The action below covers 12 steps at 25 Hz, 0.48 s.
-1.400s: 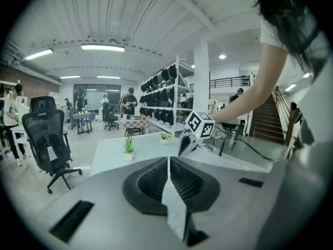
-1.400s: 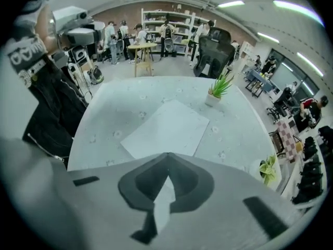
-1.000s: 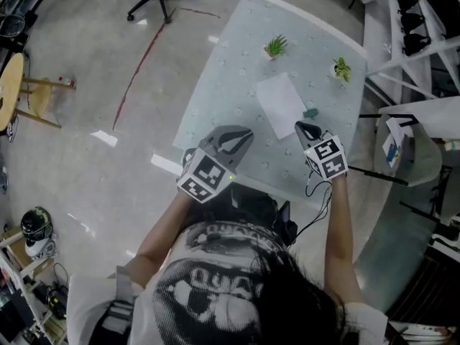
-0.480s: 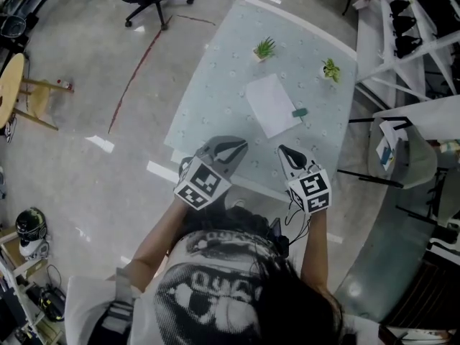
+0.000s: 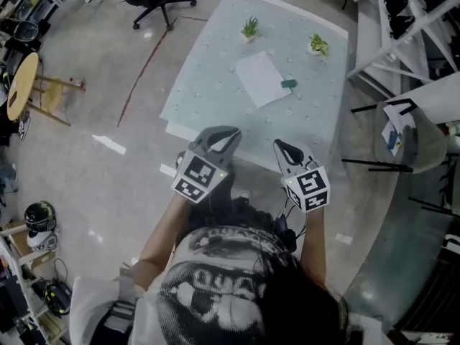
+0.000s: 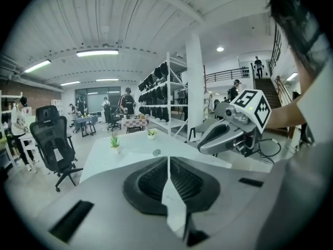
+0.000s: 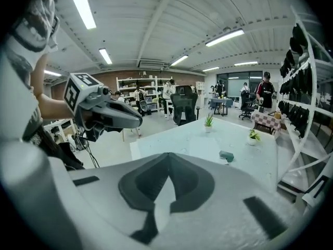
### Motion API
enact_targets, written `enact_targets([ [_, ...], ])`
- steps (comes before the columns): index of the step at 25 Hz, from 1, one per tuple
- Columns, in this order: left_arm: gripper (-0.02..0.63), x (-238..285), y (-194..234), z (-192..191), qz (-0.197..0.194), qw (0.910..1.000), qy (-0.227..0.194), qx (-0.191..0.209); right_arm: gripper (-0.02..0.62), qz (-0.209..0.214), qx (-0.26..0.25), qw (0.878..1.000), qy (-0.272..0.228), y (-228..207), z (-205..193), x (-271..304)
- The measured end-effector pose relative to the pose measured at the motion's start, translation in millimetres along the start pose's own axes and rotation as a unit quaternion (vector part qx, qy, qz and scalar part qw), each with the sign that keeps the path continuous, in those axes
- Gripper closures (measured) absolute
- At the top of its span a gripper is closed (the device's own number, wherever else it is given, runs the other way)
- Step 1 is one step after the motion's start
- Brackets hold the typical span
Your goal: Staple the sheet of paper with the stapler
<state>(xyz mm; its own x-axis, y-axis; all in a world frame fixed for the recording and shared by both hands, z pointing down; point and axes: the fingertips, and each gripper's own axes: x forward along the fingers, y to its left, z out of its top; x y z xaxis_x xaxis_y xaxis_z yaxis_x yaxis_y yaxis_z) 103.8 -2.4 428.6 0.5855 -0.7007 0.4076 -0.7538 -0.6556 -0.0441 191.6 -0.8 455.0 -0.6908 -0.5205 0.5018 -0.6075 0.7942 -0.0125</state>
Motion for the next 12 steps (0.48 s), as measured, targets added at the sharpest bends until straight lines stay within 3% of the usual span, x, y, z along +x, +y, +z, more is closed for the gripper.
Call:
enact_targets([
  [12, 0.594, -47, -96, 2, 0.052, 0.9986, -0.002, 0.006, 0.601, 0.021, -0.013, 0.998, -0.062, 42, -25, -69],
])
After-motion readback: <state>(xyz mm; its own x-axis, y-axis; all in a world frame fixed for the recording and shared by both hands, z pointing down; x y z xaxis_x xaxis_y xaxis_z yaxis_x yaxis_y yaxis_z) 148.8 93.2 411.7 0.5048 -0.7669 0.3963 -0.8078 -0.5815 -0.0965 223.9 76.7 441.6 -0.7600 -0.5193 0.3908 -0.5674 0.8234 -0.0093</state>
